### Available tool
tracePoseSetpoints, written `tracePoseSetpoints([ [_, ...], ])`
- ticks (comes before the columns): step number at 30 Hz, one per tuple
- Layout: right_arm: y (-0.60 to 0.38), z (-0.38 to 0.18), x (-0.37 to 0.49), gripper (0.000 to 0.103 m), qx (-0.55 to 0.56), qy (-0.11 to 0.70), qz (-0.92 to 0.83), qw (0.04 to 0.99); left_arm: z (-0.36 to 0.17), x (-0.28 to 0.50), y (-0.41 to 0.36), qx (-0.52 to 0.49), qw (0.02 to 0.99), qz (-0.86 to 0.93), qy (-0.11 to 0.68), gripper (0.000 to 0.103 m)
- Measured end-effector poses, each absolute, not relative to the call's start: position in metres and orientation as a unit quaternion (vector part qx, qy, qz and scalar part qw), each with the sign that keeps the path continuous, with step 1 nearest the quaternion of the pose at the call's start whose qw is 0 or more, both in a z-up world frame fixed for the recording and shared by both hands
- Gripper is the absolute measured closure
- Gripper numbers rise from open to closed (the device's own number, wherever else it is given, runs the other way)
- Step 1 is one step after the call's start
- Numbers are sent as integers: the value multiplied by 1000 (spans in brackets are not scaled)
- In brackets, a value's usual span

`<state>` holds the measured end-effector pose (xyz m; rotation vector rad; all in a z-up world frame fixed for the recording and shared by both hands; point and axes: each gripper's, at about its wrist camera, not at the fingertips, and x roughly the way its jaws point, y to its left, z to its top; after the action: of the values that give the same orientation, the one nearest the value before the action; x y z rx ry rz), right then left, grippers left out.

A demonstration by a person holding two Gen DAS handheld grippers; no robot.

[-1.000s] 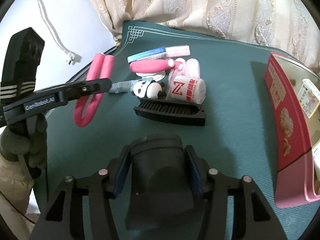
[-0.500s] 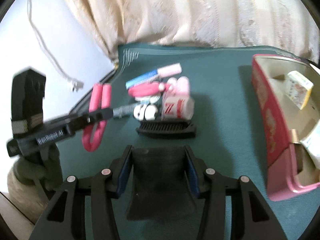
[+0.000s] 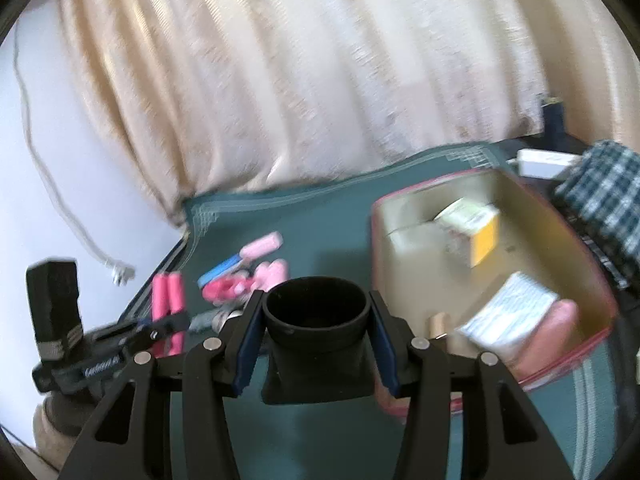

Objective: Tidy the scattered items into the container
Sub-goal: 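Carry the curler and nozzle into the tin box and open both tools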

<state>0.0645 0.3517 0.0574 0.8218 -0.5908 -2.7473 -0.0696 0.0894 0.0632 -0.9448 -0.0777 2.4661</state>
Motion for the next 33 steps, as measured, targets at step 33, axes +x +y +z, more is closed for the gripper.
tracePoseSetpoints([
  [33,435,33,43,21,267,-164,-942,-122,84,-95,212,-340,345,875,6,86],
])
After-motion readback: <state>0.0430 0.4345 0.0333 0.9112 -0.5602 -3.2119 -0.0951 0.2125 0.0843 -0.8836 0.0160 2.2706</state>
